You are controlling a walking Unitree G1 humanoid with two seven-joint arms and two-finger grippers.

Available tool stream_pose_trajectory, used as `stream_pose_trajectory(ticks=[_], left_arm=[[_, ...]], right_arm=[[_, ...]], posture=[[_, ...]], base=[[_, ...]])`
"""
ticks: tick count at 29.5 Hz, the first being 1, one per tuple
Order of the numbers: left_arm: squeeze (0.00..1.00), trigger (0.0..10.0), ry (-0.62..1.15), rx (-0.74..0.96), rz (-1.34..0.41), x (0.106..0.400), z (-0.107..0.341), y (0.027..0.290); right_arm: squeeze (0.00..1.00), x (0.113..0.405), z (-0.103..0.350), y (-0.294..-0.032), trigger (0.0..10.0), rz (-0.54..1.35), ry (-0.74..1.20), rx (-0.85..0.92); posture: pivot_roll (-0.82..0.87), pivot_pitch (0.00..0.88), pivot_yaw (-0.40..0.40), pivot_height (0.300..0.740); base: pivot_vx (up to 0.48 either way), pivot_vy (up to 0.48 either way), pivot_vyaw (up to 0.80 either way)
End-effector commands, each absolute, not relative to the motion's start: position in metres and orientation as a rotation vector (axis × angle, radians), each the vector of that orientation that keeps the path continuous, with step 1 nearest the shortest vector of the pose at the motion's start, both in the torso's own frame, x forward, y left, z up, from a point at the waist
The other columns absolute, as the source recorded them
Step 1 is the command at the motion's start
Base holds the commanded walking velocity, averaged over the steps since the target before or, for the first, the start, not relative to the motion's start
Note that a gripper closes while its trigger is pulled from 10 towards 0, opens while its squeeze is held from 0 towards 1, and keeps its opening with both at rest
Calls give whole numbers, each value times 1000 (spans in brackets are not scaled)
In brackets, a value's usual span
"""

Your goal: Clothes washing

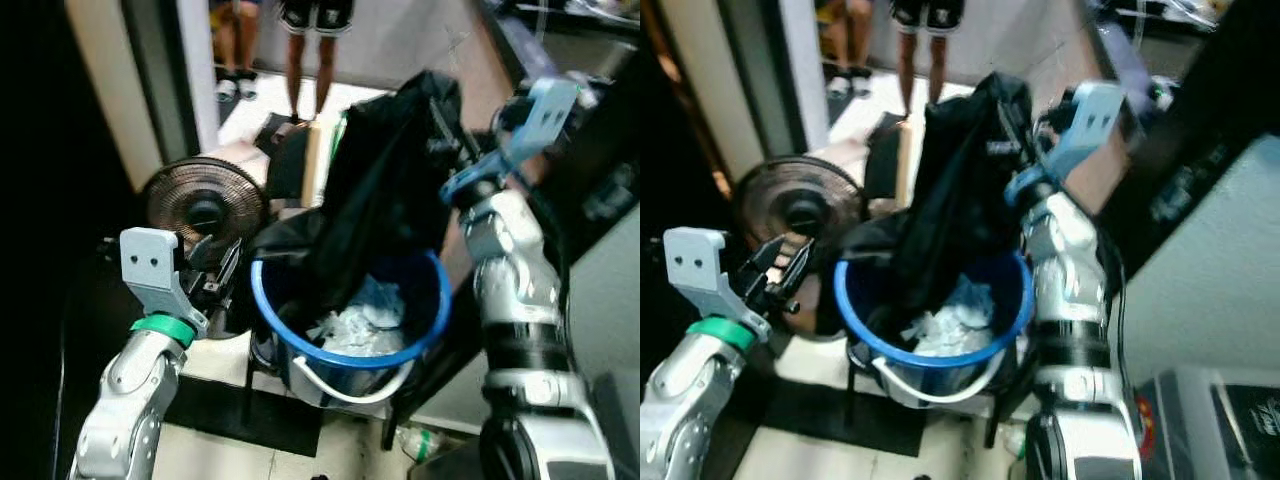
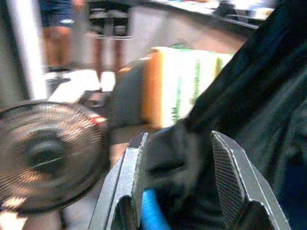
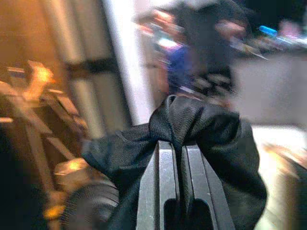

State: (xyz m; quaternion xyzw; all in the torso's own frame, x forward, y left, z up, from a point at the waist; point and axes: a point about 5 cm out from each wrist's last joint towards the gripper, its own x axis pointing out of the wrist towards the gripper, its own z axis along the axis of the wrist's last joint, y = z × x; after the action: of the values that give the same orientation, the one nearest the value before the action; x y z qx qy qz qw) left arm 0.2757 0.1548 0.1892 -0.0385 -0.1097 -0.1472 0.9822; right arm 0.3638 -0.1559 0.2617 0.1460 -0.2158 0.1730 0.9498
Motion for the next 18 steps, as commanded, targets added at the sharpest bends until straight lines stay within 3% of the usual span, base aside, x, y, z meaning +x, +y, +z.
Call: stream_pose_trajectory(ticks=[1,12,18], left_arm=[[0,10000,-226,-76,-303,276,190,151],[0,10000,-233,-77,-311,278,193,150],[0,10000,-233,-77,-326,277,193,148]], right_arm=[[0,358,271,-160,10000,333,-486,281],[0,355,251,-172,10000,292,-457,371],[0,350,242,-172,10000,409,-440,471]], posture=[[112,13,-30,740],[114,13,-18,740],[117,11,-16,740]], base=[[0,0,-800],[0,0,-800],[0,0,-800]])
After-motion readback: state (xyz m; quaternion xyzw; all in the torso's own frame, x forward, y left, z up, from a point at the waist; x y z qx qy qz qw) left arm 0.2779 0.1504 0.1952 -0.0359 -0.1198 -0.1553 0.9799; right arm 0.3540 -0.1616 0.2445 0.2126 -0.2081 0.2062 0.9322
